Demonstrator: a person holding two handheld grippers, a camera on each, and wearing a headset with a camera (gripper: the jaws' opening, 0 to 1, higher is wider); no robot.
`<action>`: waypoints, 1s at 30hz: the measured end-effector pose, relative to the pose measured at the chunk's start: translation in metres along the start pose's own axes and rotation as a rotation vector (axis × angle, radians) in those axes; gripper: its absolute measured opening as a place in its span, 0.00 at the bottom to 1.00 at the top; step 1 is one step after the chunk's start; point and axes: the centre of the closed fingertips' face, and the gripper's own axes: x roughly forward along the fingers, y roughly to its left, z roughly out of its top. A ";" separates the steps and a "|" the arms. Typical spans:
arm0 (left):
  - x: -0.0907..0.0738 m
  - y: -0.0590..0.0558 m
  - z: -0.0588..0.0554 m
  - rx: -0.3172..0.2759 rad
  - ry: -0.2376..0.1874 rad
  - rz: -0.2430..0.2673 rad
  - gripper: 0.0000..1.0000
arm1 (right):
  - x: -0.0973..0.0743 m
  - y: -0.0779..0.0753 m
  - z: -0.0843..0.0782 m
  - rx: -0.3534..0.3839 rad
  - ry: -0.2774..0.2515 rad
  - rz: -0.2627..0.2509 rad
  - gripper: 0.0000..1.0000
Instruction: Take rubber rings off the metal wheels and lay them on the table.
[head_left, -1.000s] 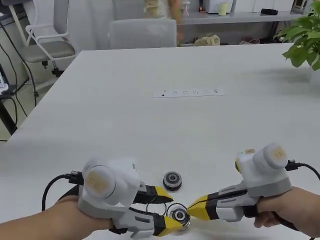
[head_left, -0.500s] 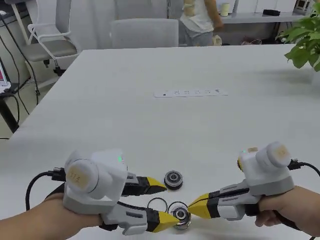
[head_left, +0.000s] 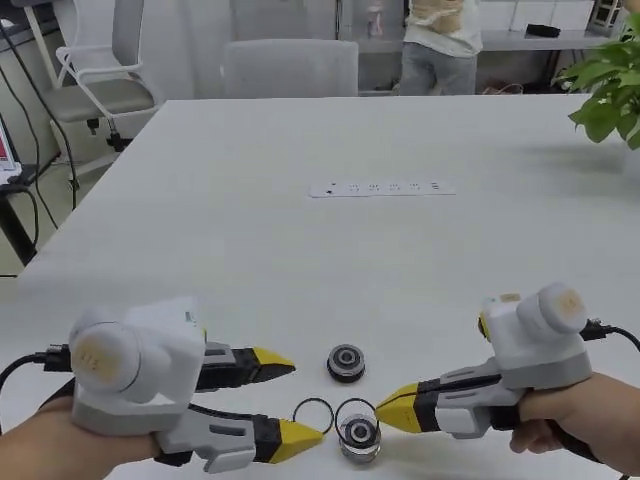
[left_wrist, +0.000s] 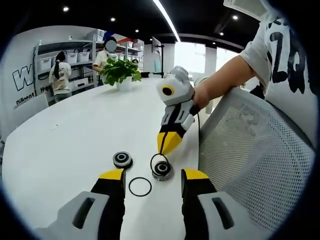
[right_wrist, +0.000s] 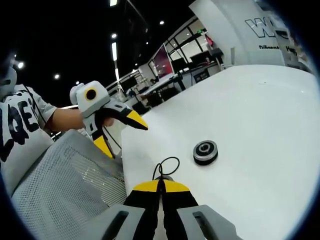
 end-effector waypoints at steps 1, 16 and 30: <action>-0.001 0.001 -0.001 -0.003 0.000 0.005 0.42 | 0.000 0.000 0.001 0.001 -0.002 0.000 0.00; -0.015 0.008 -0.007 -0.028 -0.014 0.043 0.46 | 0.006 0.000 0.015 -0.009 -0.014 0.003 0.00; -0.029 0.020 -0.014 -0.048 -0.018 0.089 0.48 | 0.031 0.001 0.021 -0.018 0.001 0.021 0.00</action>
